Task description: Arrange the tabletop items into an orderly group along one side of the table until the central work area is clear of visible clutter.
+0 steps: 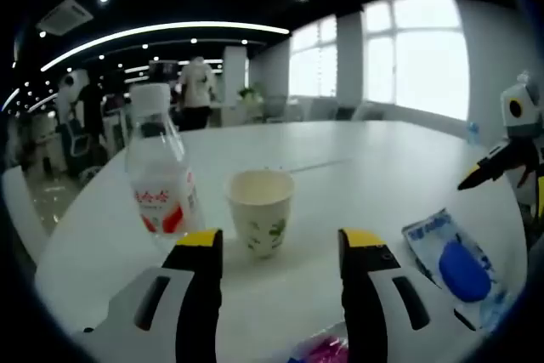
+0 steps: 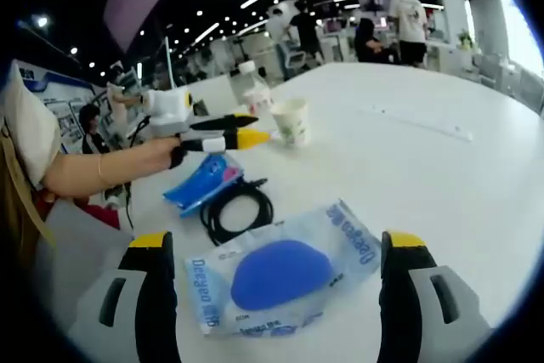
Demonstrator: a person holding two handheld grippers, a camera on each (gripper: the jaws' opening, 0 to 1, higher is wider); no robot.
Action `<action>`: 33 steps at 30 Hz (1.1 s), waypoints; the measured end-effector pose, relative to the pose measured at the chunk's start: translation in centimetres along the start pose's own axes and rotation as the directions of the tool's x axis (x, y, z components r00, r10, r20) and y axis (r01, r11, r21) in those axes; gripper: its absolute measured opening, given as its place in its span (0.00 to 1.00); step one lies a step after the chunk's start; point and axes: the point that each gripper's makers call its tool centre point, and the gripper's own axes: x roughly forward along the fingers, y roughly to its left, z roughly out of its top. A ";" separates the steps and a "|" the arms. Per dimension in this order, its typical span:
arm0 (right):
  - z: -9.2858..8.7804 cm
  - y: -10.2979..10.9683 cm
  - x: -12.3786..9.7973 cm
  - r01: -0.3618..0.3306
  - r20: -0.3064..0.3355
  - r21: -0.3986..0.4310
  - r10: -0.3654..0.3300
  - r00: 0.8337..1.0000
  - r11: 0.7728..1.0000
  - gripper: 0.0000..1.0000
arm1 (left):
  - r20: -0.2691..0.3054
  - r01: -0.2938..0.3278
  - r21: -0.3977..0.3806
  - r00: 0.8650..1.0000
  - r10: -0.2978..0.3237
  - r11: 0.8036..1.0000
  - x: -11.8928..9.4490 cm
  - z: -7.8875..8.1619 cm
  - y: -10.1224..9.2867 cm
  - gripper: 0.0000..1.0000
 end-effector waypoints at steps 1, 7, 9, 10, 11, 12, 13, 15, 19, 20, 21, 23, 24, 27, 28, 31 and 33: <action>0.0 0.0 0.0 -0.001 0.001 0.000 0.001 1.000 1.000 0.99 | 0.002 -0.003 -0.002 1.000 0.003 1.000 -0.2 0.1 0.0 0.59; -0.1 0.3 0.1 -0.009 -0.007 -0.005 0.009 1.000 1.000 0.99 | 0.019 -0.017 -0.004 1.000 0.017 1.000 -1.1 0.9 0.5 0.65; -0.2 0.4 0.2 -0.014 -0.012 -0.007 0.014 1.000 1.000 0.99 | 0.024 -0.032 -0.006 0.999 0.032 0.999 -1.4 1.2 0.8 0.66; -0.2 0.5 0.2 -0.015 -0.013 -0.007 0.015 1.000 1.000 0.99 | 0.026 -0.031 -0.007 0.999 0.032 0.999 -1.5 1.3 0.9 0.66; -0.3 0.6 0.2 -0.018 -0.016 -0.008 0.018 1.000 1.000 0.99 | 0.026 -0.035 -0.012 0.999 0.036 0.999 -1.6 1.4 1.1 0.67; -0.3 0.6 0.3 -0.019 -0.018 -0.008 0.019 1.000 1.000 0.99 | 0.024 -0.038 -0.010 0.999 0.038 0.999 -1.6 1.3 1.1 0.69; -0.4 0.6 0.3 -0.020 -0.020 -0.008 0.020 1.000 1.000 0.99 | 0.026 -0.042 -0.006 0.999 0.043 0.999 -1.7 1.4 1.2 0.70; -0.5 0.5 0.3 -0.018 -0.024 -0.005 0.018 1.000 1.000 1.00 | 0.033 -0.055 -0.005 0.998 0.056 0.998 -1.8 1.7 1.6 0.73; -0.6 0.6 0.3 -0.020 -0.029 -0.006 0.020 0.999 1.000 0.99 | 0.062 -0.109 -0.020 0.992 0.110 0.994 -2.0 2.6 3.1 0.87; -0.6 0.6 0.3 -0.020 -0.029 -0.006 0.020 0.999 1.000 0.99 | 0.068 -0.115 -0.022 0.991 0.116 0.993 -1.9 2.8 3.3 0.92; -0.6 0.6 0.3 -0.020 -0.028 -0.006 0.020 0.999 1.000 0.99 | 0.071 -0.126 -0.025 0.989 0.128 0.992 -2.0 3.1 3.4 0.96; -0.6 0.6 0.3 -0.020 -0.030 -0.007 0.020 0.999 1.000 0.99 | 0.080 -0.152 -0.034 0.985 0.155 0.988 -2.0 3.5 4.2 0.99; -0.6 0.6 0.3 -0.021 -0.031 -0.007 0.020 0.999 1.000 0.99 | 0.083 -0.165 -0.036 0.982 0.167 0.986 -2.0 3.7 4.6 0.99; -0.7 0.6 0.3 -0.021 -0.036 -0.008 0.021 0.999 1.000 0.99 | 0.094 -0.182 -0.050 0.978 0.186 0.982 -2.0 4.2 5.5 0.99; -0.7 0.6 0.3 -0.021 -0.037 -0.008 0.020 0.999 1.000 0.99 | 0.101 -0.186 -0.056 0.976 0.191 0.981 -1.9 4.5 5.8 0.99; -0.8 0.5 0.4 -0.018 -0.039 -0.008 0.017 0.999 1.000 0.99 | 0.110 -0.202 -0.064 0.972 0.208 0.977 -1.8 5.0 6.2 0.99; -0.9 0.5 0.3 -0.016 -0.042 -0.007 0.016 0.999 1.000 0.99 | 0.114 -0.212 -0.071 0.969 0.219 0.975 -1.8 5.3 6.6 0.99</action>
